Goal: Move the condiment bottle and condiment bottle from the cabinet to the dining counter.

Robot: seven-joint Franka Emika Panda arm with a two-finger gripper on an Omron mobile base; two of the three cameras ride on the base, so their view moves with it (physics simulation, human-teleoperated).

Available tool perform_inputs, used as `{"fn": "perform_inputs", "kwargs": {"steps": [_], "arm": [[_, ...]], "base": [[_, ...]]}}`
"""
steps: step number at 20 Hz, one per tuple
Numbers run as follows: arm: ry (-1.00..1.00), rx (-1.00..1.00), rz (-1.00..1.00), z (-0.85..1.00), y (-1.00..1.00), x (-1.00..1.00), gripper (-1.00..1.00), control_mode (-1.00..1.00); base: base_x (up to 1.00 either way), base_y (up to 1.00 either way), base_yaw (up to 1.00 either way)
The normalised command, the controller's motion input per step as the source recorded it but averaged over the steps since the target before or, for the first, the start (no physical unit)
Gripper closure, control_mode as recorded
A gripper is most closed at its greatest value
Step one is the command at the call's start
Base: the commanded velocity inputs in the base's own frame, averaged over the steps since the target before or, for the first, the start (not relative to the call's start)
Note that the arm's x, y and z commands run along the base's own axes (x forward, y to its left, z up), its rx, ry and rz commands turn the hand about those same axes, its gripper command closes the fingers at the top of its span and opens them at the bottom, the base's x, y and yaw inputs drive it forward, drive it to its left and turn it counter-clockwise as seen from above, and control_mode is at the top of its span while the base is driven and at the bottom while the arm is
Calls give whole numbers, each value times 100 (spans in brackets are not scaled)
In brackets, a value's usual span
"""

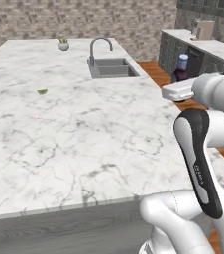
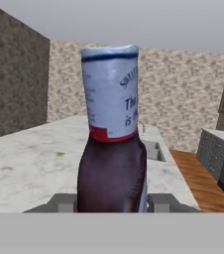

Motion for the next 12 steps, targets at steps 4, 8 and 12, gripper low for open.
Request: {"fn": "perform_inputs", "kwargs": {"steps": [4,8,12], "arm": [[6,-1,2,-63,0,36,100,-100],[5,0,7,-70,-8,61,100,-100],[7,0,12,-54,-12,73,100,-100]], "base": [[0,0,0],[0,0,0],[0,0,0]]}}
